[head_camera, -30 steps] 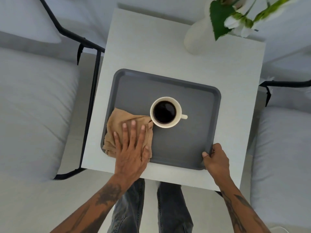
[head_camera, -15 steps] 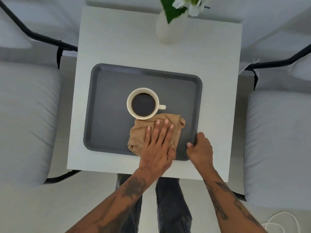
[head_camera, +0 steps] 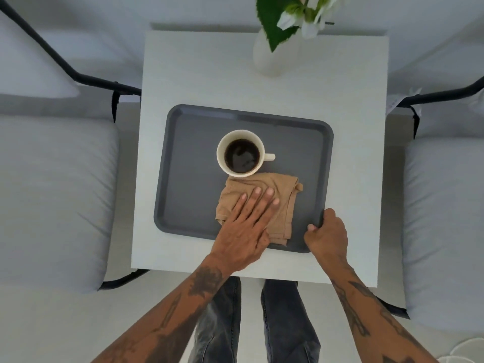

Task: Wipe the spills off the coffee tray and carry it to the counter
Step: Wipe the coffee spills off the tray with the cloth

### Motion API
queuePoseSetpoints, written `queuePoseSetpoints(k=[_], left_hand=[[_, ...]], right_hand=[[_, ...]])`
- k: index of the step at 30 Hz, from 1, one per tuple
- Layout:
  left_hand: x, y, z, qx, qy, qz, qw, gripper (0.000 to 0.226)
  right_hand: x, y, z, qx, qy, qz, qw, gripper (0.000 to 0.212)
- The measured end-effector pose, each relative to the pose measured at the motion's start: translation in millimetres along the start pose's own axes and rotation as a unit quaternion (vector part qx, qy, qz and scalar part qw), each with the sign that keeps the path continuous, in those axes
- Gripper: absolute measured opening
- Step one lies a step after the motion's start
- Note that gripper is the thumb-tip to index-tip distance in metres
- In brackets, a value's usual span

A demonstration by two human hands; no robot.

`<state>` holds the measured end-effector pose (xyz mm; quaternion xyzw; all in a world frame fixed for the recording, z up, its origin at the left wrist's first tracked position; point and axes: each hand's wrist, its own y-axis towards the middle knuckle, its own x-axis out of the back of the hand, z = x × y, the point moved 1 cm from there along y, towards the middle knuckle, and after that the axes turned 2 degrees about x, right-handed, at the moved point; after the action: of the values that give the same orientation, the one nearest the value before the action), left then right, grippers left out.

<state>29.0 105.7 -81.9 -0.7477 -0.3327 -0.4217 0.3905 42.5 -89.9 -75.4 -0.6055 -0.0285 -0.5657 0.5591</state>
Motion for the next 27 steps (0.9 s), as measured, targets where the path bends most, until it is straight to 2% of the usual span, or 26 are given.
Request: queuePoseSetpoints(k=[4,7,11,12,14,16,17,19,22,23,25,27], left_hand=[[6.8,-37.5,34.1,-0.016,0.016,0.018,1.0,0.06],[14.8,-61.7,61.2,0.005,0.009,0.023,1.0,0.057],[25.0,-88.0,85.8,0.036,-0.063,0.031,0.997,0.057],[30.9,-90.8,88.6,0.045,-0.108,0.014,0.993,0.056],[48.9,-85.9,95.8,0.1,-0.175,-0.08,0.976,0.05],[64.6,-71.0,109.1,0.195,-0.17,-0.168,0.951,0.051],[71.8,-61.1,115.4,0.233,-0.156,-0.168,0.945,0.054],[78.0,-41.9,125.4,0.254,-0.103,-0.092,0.957,0.06],[78.2,-27.1,141.3,0.252,-0.03,-0.006,0.967,0.044],[82.4,-26.4,143.5,0.241,-0.019,-0.005,0.97,0.041],[89.8,-33.0,139.3,0.185,-0.019,-0.014,0.983,0.042],[100.1,-50.4,118.2,0.106,-0.054,-0.021,0.993,0.034]], right_hand=[[1.3,-1.5,1.7,0.001,-0.007,0.0,1.0,0.03],[4.5,-2.7,4.7,-0.002,-0.016,0.004,1.0,0.031],[7.5,-4.4,8.2,-0.008,-0.023,0.013,1.0,0.03],[8.2,-4.7,9.3,-0.008,-0.025,0.018,0.999,0.029],[11.2,-5.8,12.4,-0.008,-0.025,0.03,0.999,0.024],[14.7,-6.9,14.3,-0.017,-0.027,0.042,0.999,0.021],[16.5,-8.0,15.0,-0.023,-0.03,0.045,0.998,0.021],[20.4,-12.2,17.3,-0.043,-0.013,0.045,0.998,0.026],[24.1,-28.5,24.7,-0.066,-0.005,0.005,0.998,0.059],[23.7,-38.2,29.9,-0.046,-0.033,-0.025,0.998,0.065],[18.7,-62.0,47.8,0.06,-0.025,-0.079,0.995,0.061],[13.0,-87.2,67.3,0.189,0.023,-0.07,0.979,0.057]])
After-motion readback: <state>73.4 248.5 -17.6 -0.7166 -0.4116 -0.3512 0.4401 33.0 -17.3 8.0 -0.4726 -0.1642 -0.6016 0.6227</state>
